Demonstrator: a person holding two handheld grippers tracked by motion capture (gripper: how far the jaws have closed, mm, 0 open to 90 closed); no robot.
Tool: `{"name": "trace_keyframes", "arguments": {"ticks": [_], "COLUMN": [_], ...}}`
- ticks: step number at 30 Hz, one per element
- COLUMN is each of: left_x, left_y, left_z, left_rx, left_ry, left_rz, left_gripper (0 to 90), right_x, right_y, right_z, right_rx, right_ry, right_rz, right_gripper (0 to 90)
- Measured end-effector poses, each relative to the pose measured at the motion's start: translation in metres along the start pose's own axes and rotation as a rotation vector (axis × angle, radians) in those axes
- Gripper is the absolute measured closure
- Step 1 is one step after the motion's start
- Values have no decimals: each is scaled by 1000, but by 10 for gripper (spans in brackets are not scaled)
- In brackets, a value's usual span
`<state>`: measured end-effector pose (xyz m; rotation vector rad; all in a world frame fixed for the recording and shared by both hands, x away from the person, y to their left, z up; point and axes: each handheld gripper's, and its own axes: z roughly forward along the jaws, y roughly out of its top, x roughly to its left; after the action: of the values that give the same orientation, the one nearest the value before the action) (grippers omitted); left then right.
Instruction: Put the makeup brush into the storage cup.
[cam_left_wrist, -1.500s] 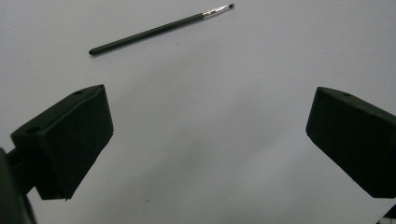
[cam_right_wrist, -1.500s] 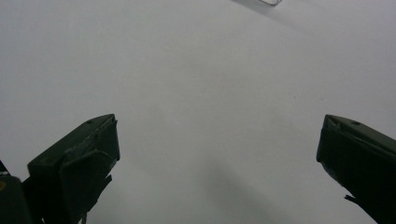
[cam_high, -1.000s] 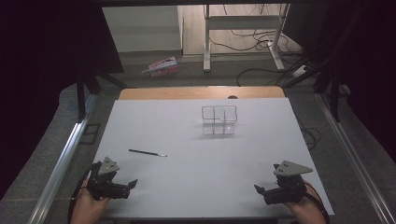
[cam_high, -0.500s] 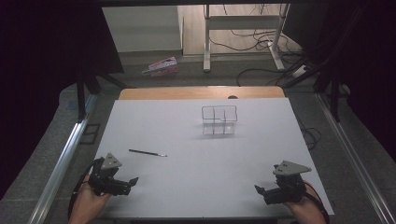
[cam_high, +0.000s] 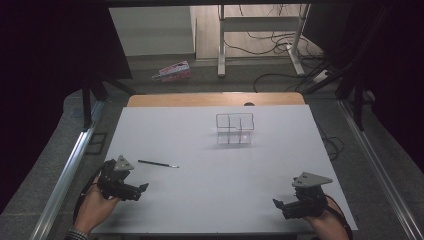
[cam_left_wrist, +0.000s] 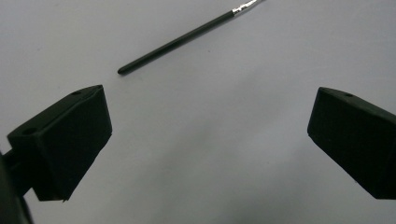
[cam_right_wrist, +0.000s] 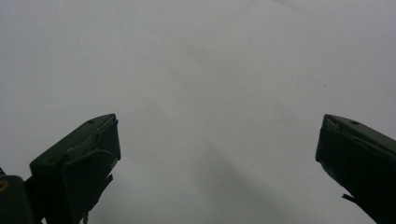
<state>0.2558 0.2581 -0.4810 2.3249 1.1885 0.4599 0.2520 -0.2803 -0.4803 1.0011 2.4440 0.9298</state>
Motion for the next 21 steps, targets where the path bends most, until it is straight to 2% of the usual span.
{"name": "trace_keyframes", "arguments": {"ticks": [21], "left_x": [20], "left_y": [20], "left_z": [1], "left_rx": [12], "left_ry": [-8], "left_rz": [-2], "left_gripper": [0], "right_x": [0], "right_y": [0], "right_z": [1], "right_rx": [15], "right_ry": [10], "right_rz": [10], "right_gripper": [2]}}
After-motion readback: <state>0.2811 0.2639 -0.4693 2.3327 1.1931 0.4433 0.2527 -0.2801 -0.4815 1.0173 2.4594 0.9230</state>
